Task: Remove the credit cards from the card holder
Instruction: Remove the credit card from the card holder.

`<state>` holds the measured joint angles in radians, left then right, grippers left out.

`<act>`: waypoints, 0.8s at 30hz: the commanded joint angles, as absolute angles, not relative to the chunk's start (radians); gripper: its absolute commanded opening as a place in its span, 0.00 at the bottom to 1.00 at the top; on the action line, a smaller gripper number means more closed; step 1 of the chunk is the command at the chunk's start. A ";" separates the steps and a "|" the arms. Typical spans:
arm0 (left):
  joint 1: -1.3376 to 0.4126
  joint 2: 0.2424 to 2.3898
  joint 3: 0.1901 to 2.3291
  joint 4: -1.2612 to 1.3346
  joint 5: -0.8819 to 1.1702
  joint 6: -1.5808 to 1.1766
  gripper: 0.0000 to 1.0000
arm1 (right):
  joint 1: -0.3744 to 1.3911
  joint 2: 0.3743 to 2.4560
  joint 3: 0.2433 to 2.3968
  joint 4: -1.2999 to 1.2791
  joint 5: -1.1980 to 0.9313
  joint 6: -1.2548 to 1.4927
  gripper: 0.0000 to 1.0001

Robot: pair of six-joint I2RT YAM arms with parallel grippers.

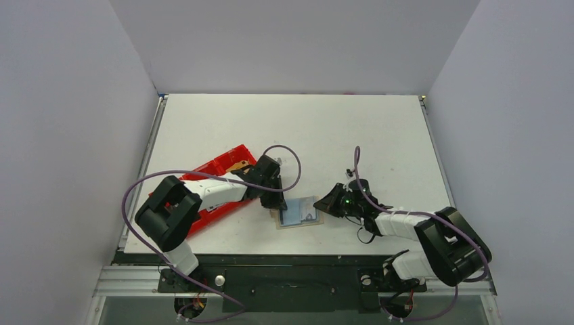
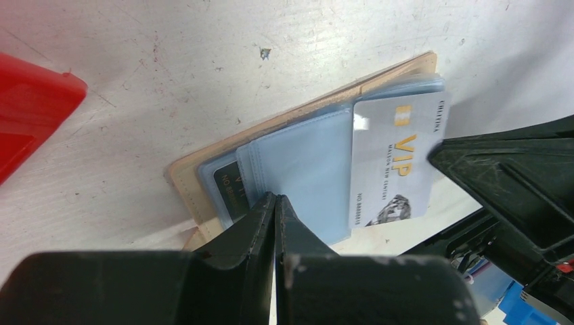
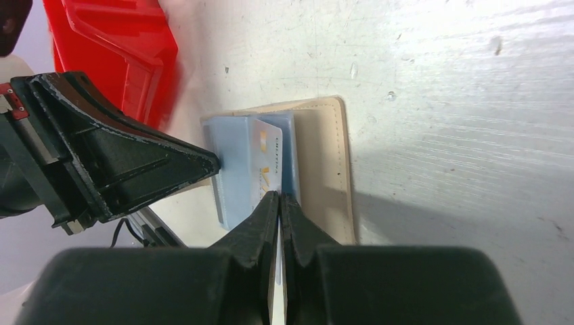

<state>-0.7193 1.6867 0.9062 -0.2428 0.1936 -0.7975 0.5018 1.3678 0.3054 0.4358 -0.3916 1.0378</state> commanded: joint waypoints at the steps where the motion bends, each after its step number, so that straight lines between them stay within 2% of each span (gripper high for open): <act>1: -0.721 1.710 0.968 -0.312 0.148 -0.758 0.00 | 0.477 1.294 0.342 0.369 -0.370 0.989 0.00; 11: -0.739 1.690 1.085 -0.348 0.158 -0.752 0.00 | 0.472 1.208 0.372 0.311 -0.386 0.992 0.00; 14: -0.742 1.660 1.119 -0.369 0.156 -0.752 0.10 | 0.471 1.186 0.392 0.283 -0.389 0.991 0.00; 19: -0.737 1.587 1.147 -0.391 0.163 -0.752 0.34 | 0.472 1.160 0.418 0.267 -0.410 1.009 0.00; 24: -0.680 1.482 1.081 -0.326 0.276 -0.792 0.41 | 0.472 1.136 0.445 0.291 -0.452 1.055 0.00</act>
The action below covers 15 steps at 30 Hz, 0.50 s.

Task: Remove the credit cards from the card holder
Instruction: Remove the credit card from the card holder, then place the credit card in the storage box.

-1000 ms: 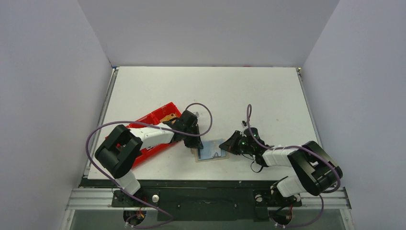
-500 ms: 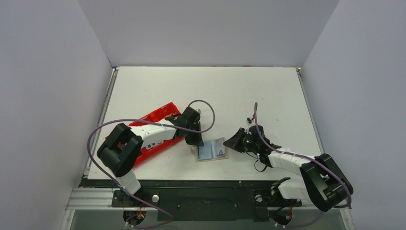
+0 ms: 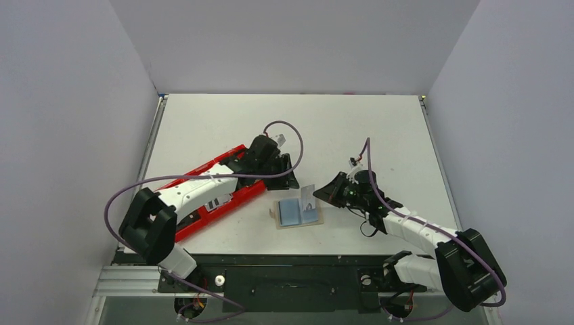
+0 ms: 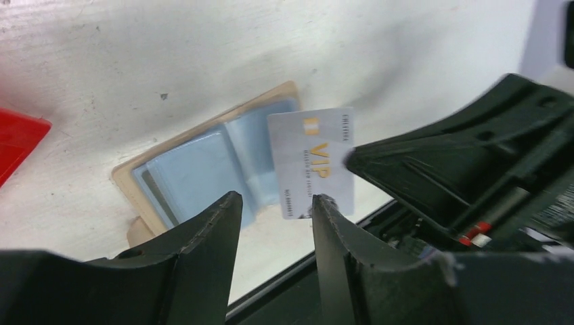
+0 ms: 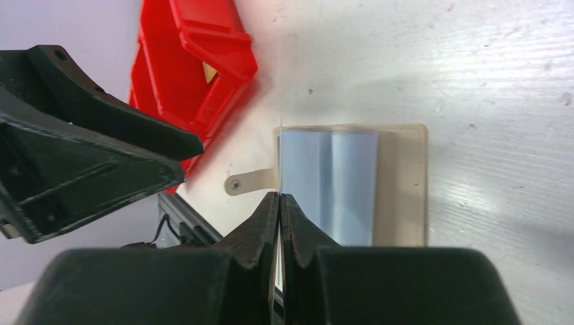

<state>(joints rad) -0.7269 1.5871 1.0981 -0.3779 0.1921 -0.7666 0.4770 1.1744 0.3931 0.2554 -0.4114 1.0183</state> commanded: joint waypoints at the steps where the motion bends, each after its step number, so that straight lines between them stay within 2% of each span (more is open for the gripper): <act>1: -0.668 1.456 1.072 -0.307 0.308 -0.796 0.43 | 0.471 1.131 0.450 0.304 -0.461 1.076 0.00; 4: -0.616 1.405 1.032 -0.277 0.373 -0.813 0.46 | 0.472 1.127 0.465 0.373 -0.509 1.137 0.00; 15: -0.490 1.302 0.935 -0.077 0.634 -0.894 0.46 | 0.475 1.182 0.555 0.579 -0.608 1.311 0.00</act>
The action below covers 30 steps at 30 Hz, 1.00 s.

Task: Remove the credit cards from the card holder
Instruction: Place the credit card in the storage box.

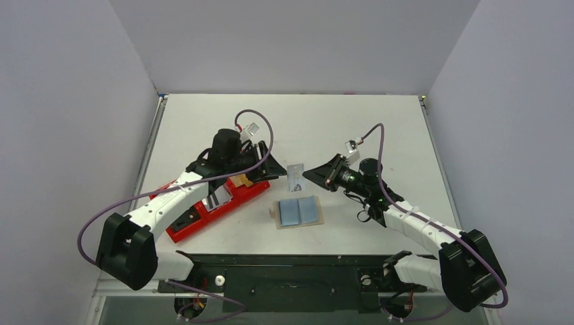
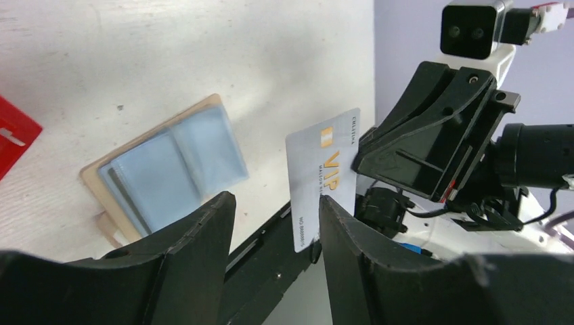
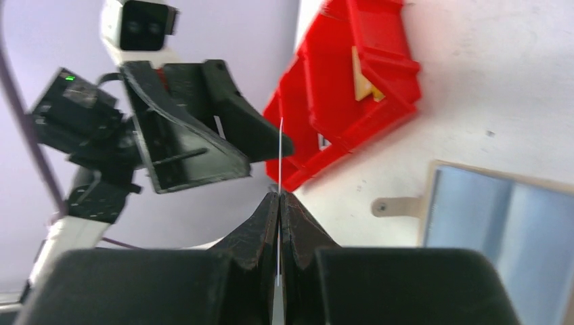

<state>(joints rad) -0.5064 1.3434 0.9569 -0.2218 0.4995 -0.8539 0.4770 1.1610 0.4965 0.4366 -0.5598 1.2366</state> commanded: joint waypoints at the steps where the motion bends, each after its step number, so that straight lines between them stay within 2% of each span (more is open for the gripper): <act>1: -0.489 1.301 0.930 -0.058 0.645 -0.915 0.47 | 0.475 1.184 0.565 0.583 -0.610 1.319 0.00; 11: -0.474 1.308 0.847 0.208 0.761 -1.064 0.47 | 0.505 1.218 0.597 0.611 -0.607 1.334 0.00; 13: -0.474 1.310 0.841 0.224 0.766 -1.076 0.44 | 0.509 1.223 0.596 0.616 -0.605 1.335 0.00; 15: -0.474 1.313 0.835 0.245 0.772 -1.089 0.37 | 0.514 1.227 0.596 0.617 -0.603 1.333 0.00; 16: -0.474 1.314 0.833 0.250 0.773 -1.097 0.27 | 0.515 1.230 0.596 0.617 -0.602 1.330 0.00; 17: -0.474 1.316 0.830 0.258 0.777 -1.099 0.23 | 0.518 1.232 0.596 0.615 -0.600 1.328 0.00; 19: -0.474 1.320 0.827 0.260 0.778 -1.101 0.04 | 0.521 1.230 0.596 0.602 -0.595 1.321 0.00; 20: -0.474 1.321 0.824 0.260 0.779 -1.102 0.00 | 0.522 1.229 0.602 0.586 -0.590 1.304 0.04; 21: -0.474 1.319 0.818 0.260 0.778 -1.103 0.00 | 0.524 1.221 0.606 0.543 -0.578 1.292 0.12; 22: -0.474 1.318 0.816 0.259 0.771 -1.103 0.00 | 0.530 1.216 0.617 0.519 -0.570 1.261 0.32; 23: -0.473 1.313 0.811 0.251 0.764 -1.096 0.00 | 0.531 1.203 0.622 0.464 -0.549 1.241 0.43; 24: -0.472 1.309 0.812 0.217 0.746 -1.086 0.00 | 0.537 1.194 0.637 0.428 -0.536 1.188 0.58; 26: -0.467 1.282 0.834 0.101 0.686 -1.032 0.00 | 0.540 1.157 0.660 0.278 -0.468 1.133 0.69; 30: -0.456 1.214 0.908 -0.237 0.459 -0.861 0.00 | 0.546 1.102 0.713 0.015 -0.309 1.001 0.74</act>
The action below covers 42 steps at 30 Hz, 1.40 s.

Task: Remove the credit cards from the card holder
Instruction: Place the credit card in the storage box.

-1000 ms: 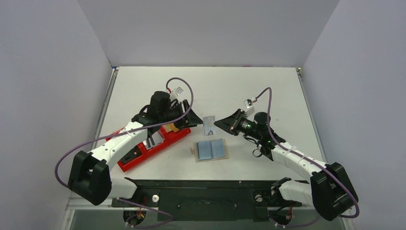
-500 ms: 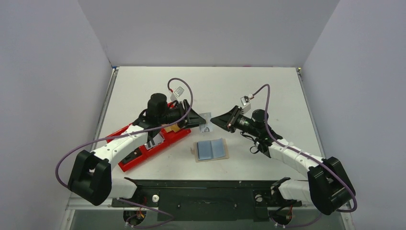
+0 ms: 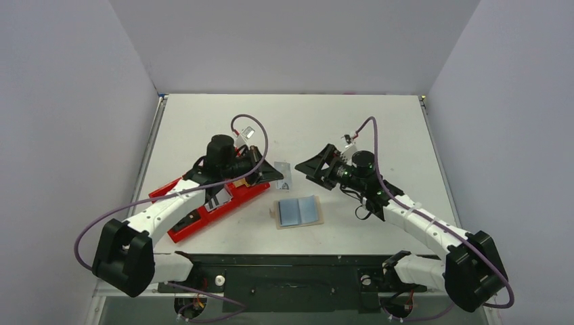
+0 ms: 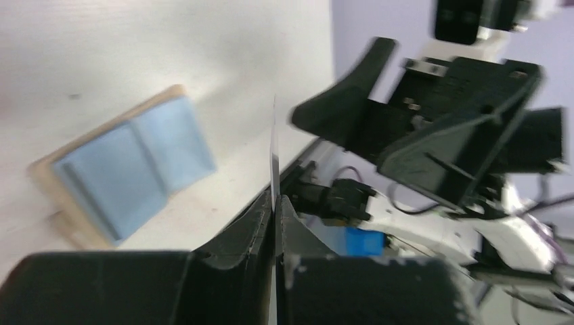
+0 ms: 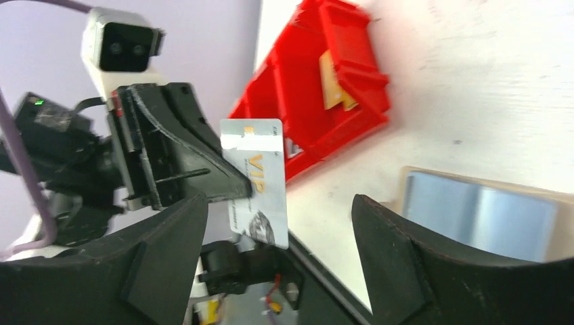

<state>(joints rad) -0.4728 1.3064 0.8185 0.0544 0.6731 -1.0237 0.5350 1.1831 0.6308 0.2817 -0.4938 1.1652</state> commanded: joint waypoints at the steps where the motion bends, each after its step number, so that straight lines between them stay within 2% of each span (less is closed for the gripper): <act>1: -0.450 1.201 0.918 -0.286 0.411 -0.815 0.00 | 0.548 1.093 0.729 -0.028 -0.271 0.959 0.74; 6: -0.403 1.101 0.961 -0.613 0.055 -0.719 0.00 | 0.566 1.051 0.749 -0.207 -0.103 0.873 0.75; 13: -0.306 1.013 0.962 -0.840 -0.245 -0.666 0.00 | 0.584 1.048 0.735 -0.232 -0.050 0.829 0.74; 19: -0.247 1.098 0.933 -0.839 -0.361 -0.645 0.00 | 0.587 1.053 0.730 -0.237 -0.037 0.803 0.74; 34: -0.247 1.358 0.919 -0.734 -0.389 -0.628 0.00 | 0.586 1.058 0.716 -0.247 -0.046 0.773 0.74; 36: -0.248 1.371 0.921 -0.726 -0.374 -0.627 0.08 | 0.587 1.059 0.718 -0.251 -0.046 0.767 0.74; 39: -0.248 1.365 0.928 -0.720 -0.362 -0.627 0.30 | 0.587 1.064 0.724 -0.259 -0.049 0.761 0.74; 42: -0.248 1.348 0.942 -0.725 -0.354 -0.619 0.36 | 0.587 1.071 0.729 -0.260 -0.054 0.760 0.74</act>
